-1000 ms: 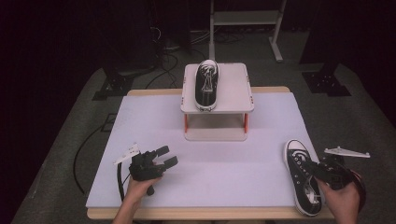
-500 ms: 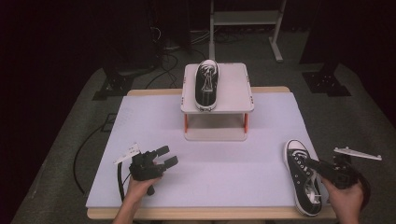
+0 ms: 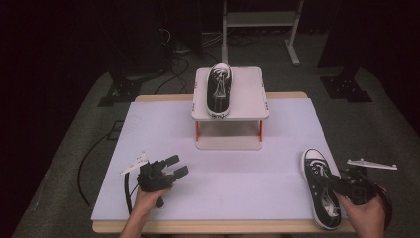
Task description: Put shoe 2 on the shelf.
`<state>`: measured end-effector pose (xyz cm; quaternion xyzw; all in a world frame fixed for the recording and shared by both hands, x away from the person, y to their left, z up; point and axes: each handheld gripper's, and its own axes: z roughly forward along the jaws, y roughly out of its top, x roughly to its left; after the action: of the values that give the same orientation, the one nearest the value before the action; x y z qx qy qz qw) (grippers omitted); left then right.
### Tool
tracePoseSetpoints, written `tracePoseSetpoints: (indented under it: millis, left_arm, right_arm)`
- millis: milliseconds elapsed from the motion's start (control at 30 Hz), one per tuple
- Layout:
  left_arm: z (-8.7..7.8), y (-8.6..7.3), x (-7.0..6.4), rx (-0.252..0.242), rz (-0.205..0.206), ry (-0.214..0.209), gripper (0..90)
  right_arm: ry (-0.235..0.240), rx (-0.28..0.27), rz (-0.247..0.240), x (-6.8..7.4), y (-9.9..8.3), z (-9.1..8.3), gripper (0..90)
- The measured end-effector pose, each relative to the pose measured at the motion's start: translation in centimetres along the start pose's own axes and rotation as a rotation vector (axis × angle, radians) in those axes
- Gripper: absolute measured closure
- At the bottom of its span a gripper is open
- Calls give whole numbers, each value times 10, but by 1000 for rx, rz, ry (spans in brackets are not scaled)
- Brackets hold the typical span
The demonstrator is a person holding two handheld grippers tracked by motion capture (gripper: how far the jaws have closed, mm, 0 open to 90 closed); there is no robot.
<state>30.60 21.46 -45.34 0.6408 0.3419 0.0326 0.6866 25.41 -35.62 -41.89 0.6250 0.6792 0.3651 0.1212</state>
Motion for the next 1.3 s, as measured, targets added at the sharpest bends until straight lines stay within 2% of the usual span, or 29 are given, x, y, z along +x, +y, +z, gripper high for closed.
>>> tracePoseSetpoints:
  millis: [67,100,167,267,400,467,533,633,700,767,867,1067,1300]
  left_arm:
    - [0,0,0,-3,0,1,188]
    - [-1,0,0,-6,-4,2,188]
    - [-1,1,1,-9,-4,5,188]
    - [-1,0,1,-7,-4,5,188]
    - [0,0,0,-5,-12,4,188]
    - [0,0,1,-5,-10,5,188]
    - [1,0,1,-8,-18,5,188]
    - [1,-1,2,-3,-13,5,188]
    - [1,-1,1,-6,-15,4,188]
    - [1,0,1,-11,-18,3,188]
    - [-1,0,1,-12,-12,4,188]
    - [-3,1,3,-14,-10,8,188]
    - [-5,2,3,-18,-14,9,188]
  right_arm:
    - [-30,21,-9,2,-1,4,577]
    - [-40,21,8,3,-1,6,586]
    - [-52,22,10,2,-2,6,653]
    - [-43,16,-7,1,-3,6,752]
    - [32,-4,50,-9,-4,4,796]
    - [53,-23,68,-13,-6,3,801]
    - [81,-41,121,-18,-7,0,806]
    - [151,-56,190,-26,-5,-4,812]
    - [199,-59,200,-26,-2,-6,814]
    - [247,-54,201,-20,3,-6,814]
    - [290,-59,191,-9,11,-7,813]
    - [401,-88,172,14,31,-12,813]
    - [461,-130,111,46,62,-27,813]
